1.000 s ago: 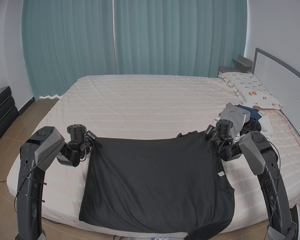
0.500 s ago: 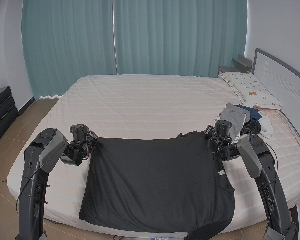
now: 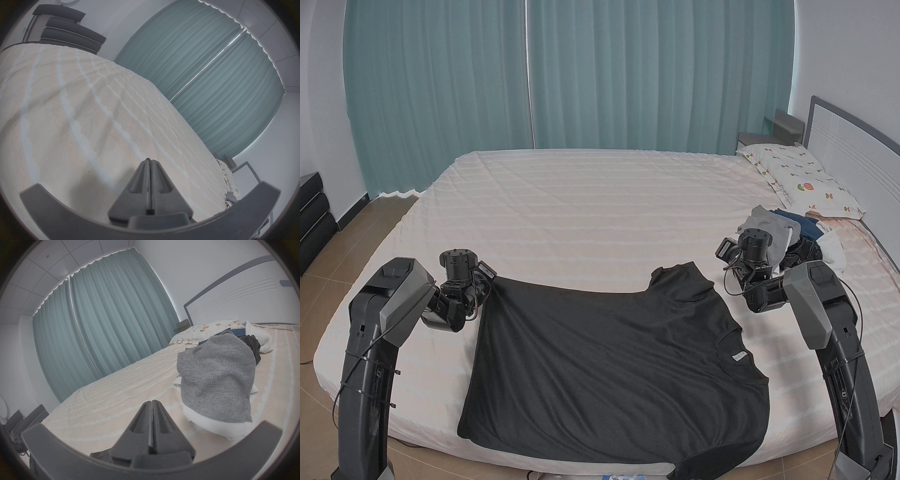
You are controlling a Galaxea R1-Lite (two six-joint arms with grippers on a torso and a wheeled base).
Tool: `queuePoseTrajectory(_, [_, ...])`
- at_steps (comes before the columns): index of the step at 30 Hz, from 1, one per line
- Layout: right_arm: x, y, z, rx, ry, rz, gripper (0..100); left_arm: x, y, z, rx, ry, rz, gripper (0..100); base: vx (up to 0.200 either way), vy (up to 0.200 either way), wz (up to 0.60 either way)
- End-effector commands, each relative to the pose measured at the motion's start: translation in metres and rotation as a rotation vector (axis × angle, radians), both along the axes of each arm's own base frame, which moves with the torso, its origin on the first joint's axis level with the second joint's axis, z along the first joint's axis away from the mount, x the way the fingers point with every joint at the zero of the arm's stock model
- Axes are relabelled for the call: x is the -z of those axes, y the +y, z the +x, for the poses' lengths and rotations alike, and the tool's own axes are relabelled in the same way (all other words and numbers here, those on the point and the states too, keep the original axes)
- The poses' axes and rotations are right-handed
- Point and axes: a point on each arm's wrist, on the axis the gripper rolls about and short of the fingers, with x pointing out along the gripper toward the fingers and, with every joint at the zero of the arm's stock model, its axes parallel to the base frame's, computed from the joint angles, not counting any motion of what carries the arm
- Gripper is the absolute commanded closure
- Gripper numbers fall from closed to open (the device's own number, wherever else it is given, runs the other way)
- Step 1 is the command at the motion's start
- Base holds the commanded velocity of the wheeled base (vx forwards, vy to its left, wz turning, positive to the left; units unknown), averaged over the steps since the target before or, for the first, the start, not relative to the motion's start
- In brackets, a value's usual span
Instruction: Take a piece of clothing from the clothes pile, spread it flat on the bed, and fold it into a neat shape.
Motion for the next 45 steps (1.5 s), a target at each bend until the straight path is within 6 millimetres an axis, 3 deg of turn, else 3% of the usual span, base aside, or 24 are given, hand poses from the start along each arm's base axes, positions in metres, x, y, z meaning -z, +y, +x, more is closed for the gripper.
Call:
queuePoseTrajectory(1, [0.012, 0.0, 0.0, 0.01, 0.027, -0.004, 100, 0.005, 0.0, 0.0, 0.002, 0.015, 0.004, 100, 0.0, 0.0, 0.0])
queuePoseTrajectory(11, [0.019, 0.008, -0.01, -0.001, 0.103, -0.014, 100, 0.006, -0.001, 0.0, 0.005, 0.02, 0.005, 100, 0.0, 0.0, 0.0])
queuePoseTrajectory(12, [0.019, 0.008, -0.01, -0.001, 0.103, -0.014, 0, 0.006, -0.001, 0.0, 0.005, 0.02, 0.005, 0, 0.0, 0.0, 0.0])
queuePoseTrajectory(17, [0.023, 0.012, -0.018, -0.008, 0.138, -0.023, 0, 0.006, -0.003, -0.001, 0.01, 0.02, 0.005, 0, 0.0, 0.0, 0.0])
queuePoseTrajectory(20, [0.014, 0.01, -0.026, -0.009, 0.157, -0.025, 0, 0.006, -0.002, -0.003, 0.007, 0.023, 0.006, 0, 0.0, 0.0, 0.0])
queuePoseTrajectory(22, [0.003, 0.007, -0.043, -0.017, 0.202, -0.022, 0, 0.005, 0.0, -0.007, -0.001, 0.033, 0.006, 0, 0.0, 0.0, 0.0])
queuePoseTrajectory(27, [-0.023, 0.001, -0.082, -0.056, 0.222, -0.004, 0, -0.024, 0.001, -0.033, -0.01, 0.057, 0.002, 0, 0.0, 0.0, 0.0])
queuePoseTrajectory(29, [-0.038, -0.002, -0.108, -0.081, 0.233, 0.001, 0, -0.042, 0.002, -0.047, 0.0, 0.039, -0.003, 0, 0.0, 0.0, 0.0])
queuePoseTrajectory(31, [-0.038, -0.002, -0.108, -0.081, 0.233, 0.001, 0, -0.042, 0.002, -0.047, 0.0, 0.039, -0.003, 0, 0.0, 0.0, 0.0])
queuePoseTrajectory(32, [-0.052, -0.005, -0.149, -0.111, 0.281, 0.017, 0, -0.058, -0.001, -0.062, 0.014, -0.002, -0.005, 0, 0.0, 0.0, 0.0])
queuePoseTrajectory(38, [-0.062, -0.017, -0.235, -0.169, 0.35, 0.089, 0, -0.092, -0.023, -0.083, 0.076, -0.052, -0.005, 0, -0.033, 0.0, 0.0])
queuePoseTrajectory(41, [-0.055, -0.023, -0.263, -0.207, 0.397, 0.107, 0, -0.091, -0.032, -0.094, 0.105, -0.029, -0.005, 0, -0.2, 0.0, 0.0])
queuePoseTrajectory(45, [-0.052, -0.029, -0.274, -0.226, 0.424, 0.122, 0, -0.085, -0.034, -0.114, 0.117, 0.032, -0.002, 0, -0.2, 0.0, 0.0])
